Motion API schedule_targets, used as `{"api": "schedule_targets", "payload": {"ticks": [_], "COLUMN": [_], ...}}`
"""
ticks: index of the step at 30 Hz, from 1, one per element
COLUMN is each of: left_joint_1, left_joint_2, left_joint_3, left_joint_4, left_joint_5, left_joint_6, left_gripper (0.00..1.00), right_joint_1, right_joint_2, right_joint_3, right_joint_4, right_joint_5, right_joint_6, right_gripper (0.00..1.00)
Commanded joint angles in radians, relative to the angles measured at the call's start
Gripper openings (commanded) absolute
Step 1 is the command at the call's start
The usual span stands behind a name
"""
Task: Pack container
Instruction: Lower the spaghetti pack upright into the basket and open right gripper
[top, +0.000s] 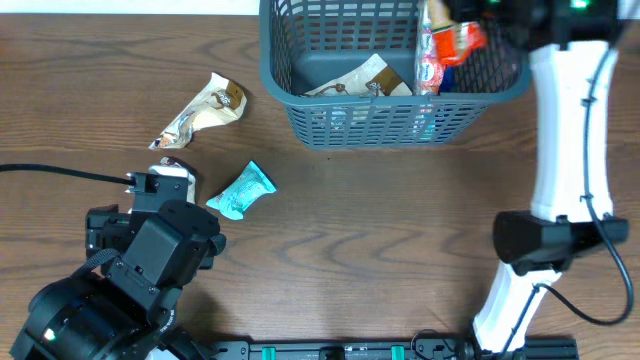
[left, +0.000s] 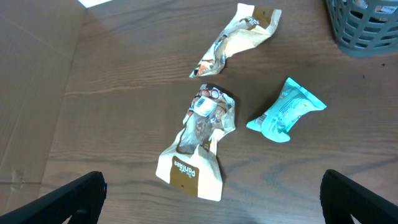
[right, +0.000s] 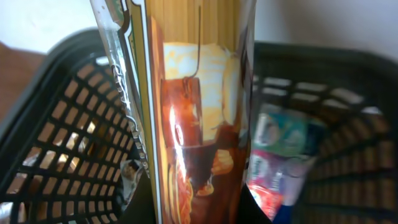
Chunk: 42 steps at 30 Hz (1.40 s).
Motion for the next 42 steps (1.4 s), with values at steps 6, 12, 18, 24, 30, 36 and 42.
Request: {"api": "schedule_targets", "payload": {"ticks": [6, 12, 18, 24, 30, 36, 42], "left_joint_1": [0.003, 0.003, 0.003, 0.003, 0.003, 0.003, 0.003], "left_joint_2": [0.0, 0.0, 0.0, 0.0, 0.0, 0.0, 0.0], "left_joint_3": [0.019, 0.019, 0.019, 0.019, 0.019, 0.019, 0.019], "left_joint_4": [-0.003, -0.003, -0.003, -0.003, -0.003, -0.003, -0.003], "left_joint_5": [-0.011, -0.011, -0.011, -0.011, -0.011, -0.011, -0.011], "left_joint_6": [0.016, 0.016, 0.016, 0.016, 0.016, 0.016, 0.016], "left_gripper": [0.99, 0.99, 0.99, 0.99, 0.99, 0.99, 0.99], "right_joint_1": [0.064, 0.033, -0.008, -0.044, -0.05, -0.048, -0.047], "right_joint_2": [0.02, 0.034, 0.034, 0.034, 0.034, 0.034, 0.034], "right_joint_3": [-0.012, -0.081, -0.153, -0.217, -0.233, -0.233, -0.233], "right_joint_4": [0.011, -0.008, -0.003, 0.013, 0.016, 0.023, 0.046], "right_joint_5": [0.266, 0.378, 0.409, 0.418, 0.418, 0.397, 0.375], "right_joint_6": [0.023, 0.024, 0.043, 0.107, 0.115, 0.113, 0.112], "right_gripper": [0.01, 0.01, 0.01, 0.01, 0.41, 0.62, 0.73]}}
